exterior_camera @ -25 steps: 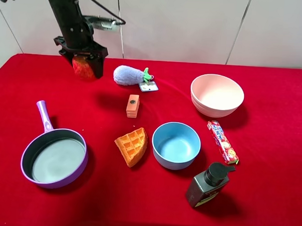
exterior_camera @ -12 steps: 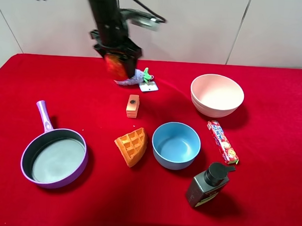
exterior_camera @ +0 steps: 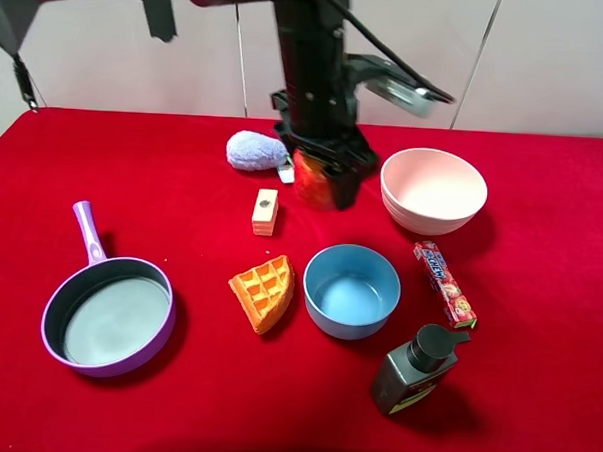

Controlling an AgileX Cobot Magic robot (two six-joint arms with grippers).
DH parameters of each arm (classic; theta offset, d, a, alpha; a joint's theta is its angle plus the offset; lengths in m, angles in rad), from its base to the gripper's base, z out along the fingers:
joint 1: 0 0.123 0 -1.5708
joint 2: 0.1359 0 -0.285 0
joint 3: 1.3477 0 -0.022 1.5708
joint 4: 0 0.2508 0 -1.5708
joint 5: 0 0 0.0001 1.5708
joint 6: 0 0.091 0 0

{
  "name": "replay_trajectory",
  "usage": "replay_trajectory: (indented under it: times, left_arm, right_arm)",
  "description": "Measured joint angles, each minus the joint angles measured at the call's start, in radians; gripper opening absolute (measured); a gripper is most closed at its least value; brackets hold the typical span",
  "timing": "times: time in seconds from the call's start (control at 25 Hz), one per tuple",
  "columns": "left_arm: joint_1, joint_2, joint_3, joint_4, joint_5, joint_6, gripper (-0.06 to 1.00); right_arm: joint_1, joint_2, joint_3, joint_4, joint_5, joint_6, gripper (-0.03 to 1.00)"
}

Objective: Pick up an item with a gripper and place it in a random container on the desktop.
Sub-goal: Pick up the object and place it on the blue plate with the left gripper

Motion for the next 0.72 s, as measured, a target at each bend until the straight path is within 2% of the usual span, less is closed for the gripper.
replay_trajectory:
  times: [0.36, 0.72]
  left_arm:
    - [-0.116, 0.000, 0.000, 0.000, 0.000, -0.044, 0.71]
    - [-0.143, 0.000, 0.050, -0.017, 0.000, -0.070, 0.71]
  right_arm:
    - [0.000, 0.000, 0.000, 0.000, 0.000, 0.000, 0.69]
    - [0.000, 0.000, 0.000, 0.000, 0.000, 0.000, 0.69]
